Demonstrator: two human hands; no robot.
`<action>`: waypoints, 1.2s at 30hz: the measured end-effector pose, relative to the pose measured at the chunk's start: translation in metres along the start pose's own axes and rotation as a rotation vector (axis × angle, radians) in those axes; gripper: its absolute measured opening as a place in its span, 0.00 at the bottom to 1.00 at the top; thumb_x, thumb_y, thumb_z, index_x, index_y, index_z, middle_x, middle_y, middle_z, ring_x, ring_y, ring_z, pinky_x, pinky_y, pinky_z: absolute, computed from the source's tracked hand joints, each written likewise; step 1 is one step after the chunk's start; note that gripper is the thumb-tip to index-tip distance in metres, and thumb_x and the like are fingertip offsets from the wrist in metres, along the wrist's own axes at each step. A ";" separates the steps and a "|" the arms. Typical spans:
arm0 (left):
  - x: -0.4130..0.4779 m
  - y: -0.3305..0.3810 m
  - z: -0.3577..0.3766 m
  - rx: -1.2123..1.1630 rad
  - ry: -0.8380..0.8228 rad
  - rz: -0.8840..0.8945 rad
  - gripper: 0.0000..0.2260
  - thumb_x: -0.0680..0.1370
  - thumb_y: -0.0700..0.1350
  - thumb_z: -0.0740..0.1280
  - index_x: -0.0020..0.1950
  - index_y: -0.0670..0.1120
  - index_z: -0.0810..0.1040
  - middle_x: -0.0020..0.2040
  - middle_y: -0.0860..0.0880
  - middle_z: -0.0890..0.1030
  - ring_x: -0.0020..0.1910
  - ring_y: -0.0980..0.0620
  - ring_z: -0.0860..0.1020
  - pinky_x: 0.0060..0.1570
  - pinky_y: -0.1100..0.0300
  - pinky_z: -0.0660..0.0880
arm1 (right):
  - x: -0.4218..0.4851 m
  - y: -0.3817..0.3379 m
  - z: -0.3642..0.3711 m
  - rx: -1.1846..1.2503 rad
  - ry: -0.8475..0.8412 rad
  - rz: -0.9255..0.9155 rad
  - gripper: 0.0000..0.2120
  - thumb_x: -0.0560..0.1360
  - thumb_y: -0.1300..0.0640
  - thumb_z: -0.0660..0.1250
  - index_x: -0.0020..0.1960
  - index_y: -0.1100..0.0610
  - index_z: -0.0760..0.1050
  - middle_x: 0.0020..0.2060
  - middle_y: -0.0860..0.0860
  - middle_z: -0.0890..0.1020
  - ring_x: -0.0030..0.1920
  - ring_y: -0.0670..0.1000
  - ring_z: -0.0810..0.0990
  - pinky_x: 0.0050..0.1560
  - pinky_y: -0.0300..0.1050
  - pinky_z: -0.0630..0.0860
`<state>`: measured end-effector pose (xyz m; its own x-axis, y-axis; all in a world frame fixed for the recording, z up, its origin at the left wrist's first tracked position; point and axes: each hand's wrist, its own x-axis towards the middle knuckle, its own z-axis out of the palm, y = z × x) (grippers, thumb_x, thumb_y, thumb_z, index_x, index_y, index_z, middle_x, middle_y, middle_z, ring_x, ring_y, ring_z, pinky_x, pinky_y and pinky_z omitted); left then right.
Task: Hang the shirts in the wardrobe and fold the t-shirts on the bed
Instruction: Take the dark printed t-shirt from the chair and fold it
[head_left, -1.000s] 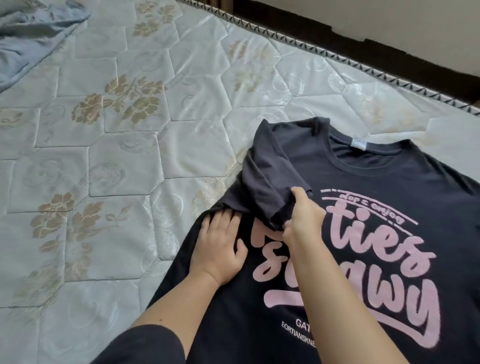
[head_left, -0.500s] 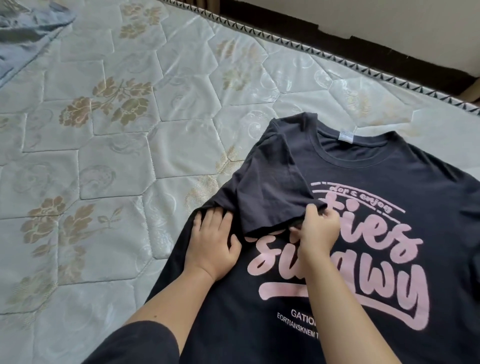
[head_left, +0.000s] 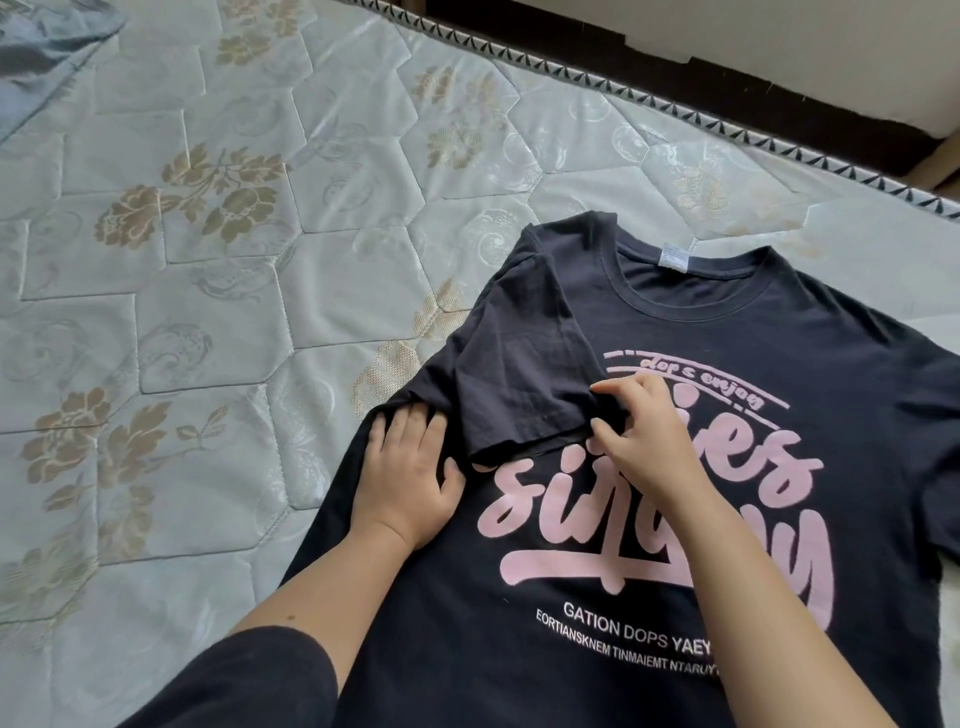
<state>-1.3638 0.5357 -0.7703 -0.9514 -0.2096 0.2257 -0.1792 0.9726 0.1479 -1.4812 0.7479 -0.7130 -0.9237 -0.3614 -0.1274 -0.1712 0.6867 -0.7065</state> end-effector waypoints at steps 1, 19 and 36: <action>0.000 0.000 -0.001 -0.001 -0.001 -0.001 0.20 0.68 0.50 0.55 0.57 0.42 0.67 0.52 0.37 0.79 0.56 0.43 0.68 0.61 0.44 0.61 | 0.001 0.001 0.001 -0.015 0.035 0.003 0.13 0.73 0.64 0.66 0.58 0.57 0.76 0.51 0.45 0.68 0.47 0.44 0.70 0.47 0.34 0.65; 0.001 0.001 -0.004 -0.004 -0.043 -0.004 0.20 0.69 0.49 0.56 0.56 0.40 0.69 0.51 0.36 0.79 0.55 0.42 0.67 0.60 0.45 0.60 | 0.006 0.012 0.007 0.116 0.138 0.028 0.19 0.68 0.73 0.60 0.53 0.55 0.75 0.48 0.46 0.73 0.41 0.41 0.71 0.42 0.31 0.67; 0.003 0.005 -0.012 -0.016 -0.077 -0.016 0.19 0.69 0.49 0.55 0.56 0.42 0.67 0.48 0.38 0.79 0.52 0.44 0.68 0.55 0.40 0.73 | 0.002 0.024 -0.002 -0.142 0.322 0.090 0.10 0.72 0.66 0.62 0.51 0.58 0.75 0.44 0.48 0.76 0.51 0.55 0.74 0.51 0.45 0.58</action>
<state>-1.3644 0.5387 -0.7572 -0.9650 -0.2162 0.1486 -0.1911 0.9673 0.1665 -1.4880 0.7649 -0.7287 -0.9939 -0.0941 0.0570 -0.1095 0.7954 -0.5960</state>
